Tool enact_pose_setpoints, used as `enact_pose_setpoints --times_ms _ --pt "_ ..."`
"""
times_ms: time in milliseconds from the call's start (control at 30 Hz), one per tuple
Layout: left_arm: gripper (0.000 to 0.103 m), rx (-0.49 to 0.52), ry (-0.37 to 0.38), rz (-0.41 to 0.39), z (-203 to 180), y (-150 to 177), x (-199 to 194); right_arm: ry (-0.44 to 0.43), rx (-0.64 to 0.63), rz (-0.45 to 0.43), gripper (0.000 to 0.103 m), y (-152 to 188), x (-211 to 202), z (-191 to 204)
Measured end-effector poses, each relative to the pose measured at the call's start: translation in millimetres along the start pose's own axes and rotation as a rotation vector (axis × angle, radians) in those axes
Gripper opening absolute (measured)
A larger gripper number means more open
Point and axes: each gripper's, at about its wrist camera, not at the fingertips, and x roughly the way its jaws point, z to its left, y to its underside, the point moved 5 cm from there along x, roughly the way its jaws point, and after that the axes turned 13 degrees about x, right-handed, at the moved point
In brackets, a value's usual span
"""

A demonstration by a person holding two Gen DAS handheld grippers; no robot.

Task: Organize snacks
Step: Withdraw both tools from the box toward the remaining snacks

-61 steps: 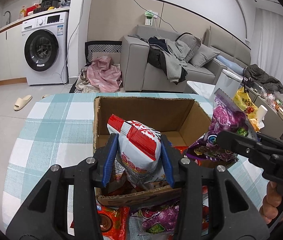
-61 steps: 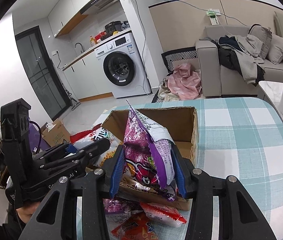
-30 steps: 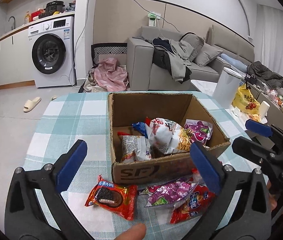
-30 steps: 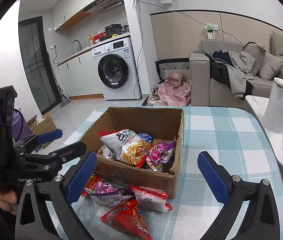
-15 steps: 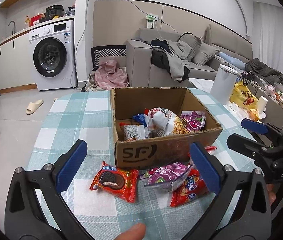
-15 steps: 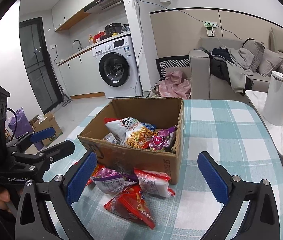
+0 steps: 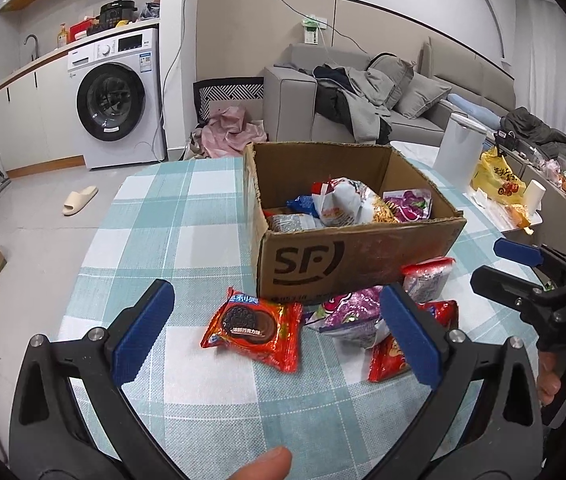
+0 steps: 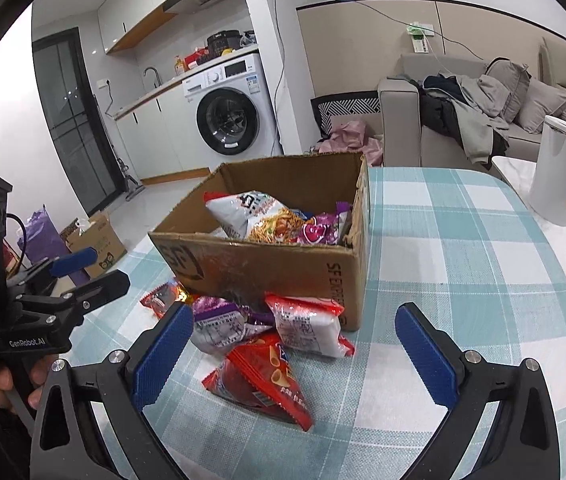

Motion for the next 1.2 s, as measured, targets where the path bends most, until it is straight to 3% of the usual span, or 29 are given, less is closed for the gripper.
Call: enact_pose_setpoints --times_ms 200,567,967,1200 --pt "0.102 0.002 -0.001 0.023 2 5 7 -0.003 -0.006 0.026 0.103 5 7 4" --pt "0.102 0.008 -0.006 0.113 5 20 35 0.017 0.022 0.163 0.103 29 39 -5" --pt "0.102 -0.004 -0.006 0.179 14 38 68 -0.010 -0.008 0.223 0.101 47 58 3" --pt "0.102 -0.020 0.010 0.201 20 43 81 -0.031 -0.028 0.255 0.085 56 67 9"
